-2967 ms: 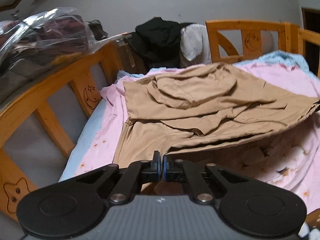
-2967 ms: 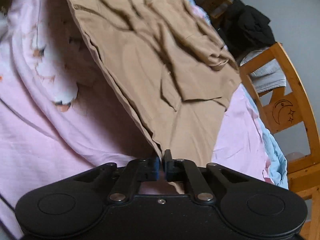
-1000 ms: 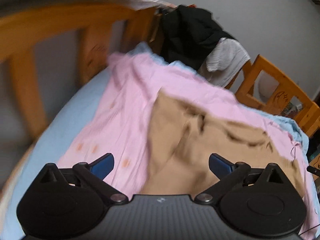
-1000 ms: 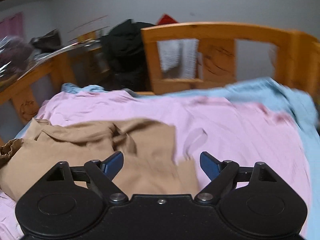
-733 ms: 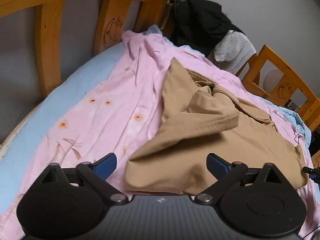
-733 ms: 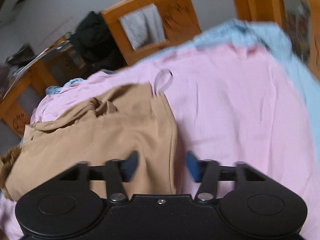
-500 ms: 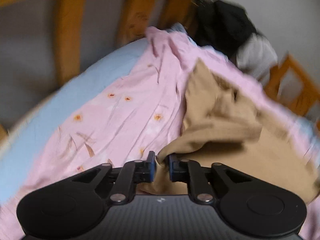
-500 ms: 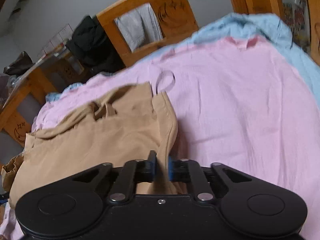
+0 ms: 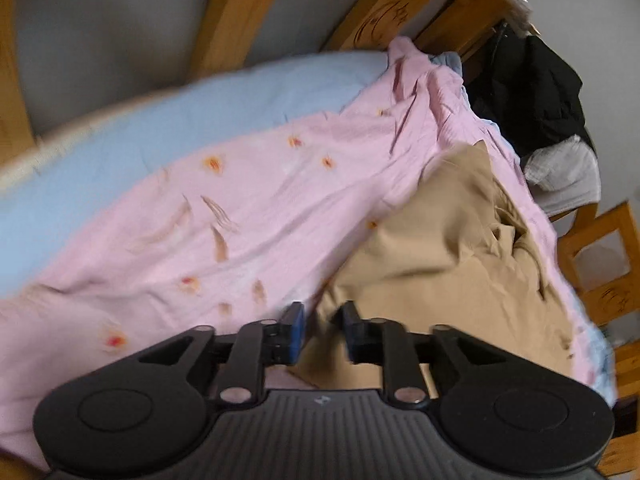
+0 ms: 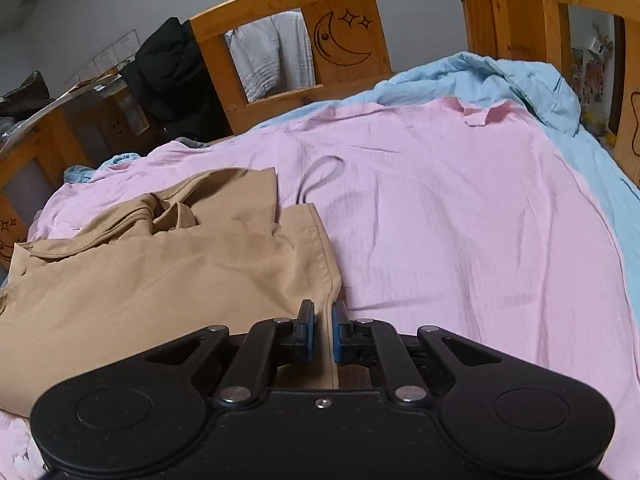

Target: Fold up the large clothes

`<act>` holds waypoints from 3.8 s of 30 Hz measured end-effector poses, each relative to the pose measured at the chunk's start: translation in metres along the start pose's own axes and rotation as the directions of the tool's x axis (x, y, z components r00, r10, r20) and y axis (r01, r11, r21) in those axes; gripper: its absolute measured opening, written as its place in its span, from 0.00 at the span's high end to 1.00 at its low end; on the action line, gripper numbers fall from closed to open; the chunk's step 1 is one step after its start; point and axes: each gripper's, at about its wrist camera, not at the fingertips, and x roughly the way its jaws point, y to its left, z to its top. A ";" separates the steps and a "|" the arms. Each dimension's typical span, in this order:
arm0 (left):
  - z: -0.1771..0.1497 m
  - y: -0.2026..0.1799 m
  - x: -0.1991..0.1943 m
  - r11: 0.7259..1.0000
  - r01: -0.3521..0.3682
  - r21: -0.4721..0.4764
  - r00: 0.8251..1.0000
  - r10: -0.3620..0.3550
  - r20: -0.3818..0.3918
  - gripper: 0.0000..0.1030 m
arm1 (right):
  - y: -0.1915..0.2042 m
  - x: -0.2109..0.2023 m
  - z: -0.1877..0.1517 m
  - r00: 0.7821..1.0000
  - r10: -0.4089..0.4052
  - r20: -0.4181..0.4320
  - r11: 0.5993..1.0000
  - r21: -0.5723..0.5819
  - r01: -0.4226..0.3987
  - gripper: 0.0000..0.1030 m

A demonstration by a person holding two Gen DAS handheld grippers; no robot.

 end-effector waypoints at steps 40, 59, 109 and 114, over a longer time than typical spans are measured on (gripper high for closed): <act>-0.057 -0.106 0.038 0.878 -0.152 0.455 0.975 0.057 0.215 0.09 | 0.126 0.025 -0.056 0.998 0.067 0.020 0.917 -0.396 -0.053 0.21; -0.072 -0.032 -0.009 0.990 0.144 -0.001 0.980 -0.142 0.137 0.10 | 0.170 -0.049 -0.089 0.969 0.243 0.034 0.751 -0.639 -0.166 0.03; -0.095 0.019 -0.055 0.985 0.095 -0.145 0.941 -0.042 0.335 0.94 | 0.252 -0.002 -0.090 0.978 0.185 0.101 0.805 -0.586 -0.092 0.36; -0.096 -0.027 -0.093 0.988 0.132 0.084 0.891 -0.155 0.426 0.97 | 0.258 0.016 -0.104 0.977 0.177 0.116 0.781 -0.621 -0.068 0.36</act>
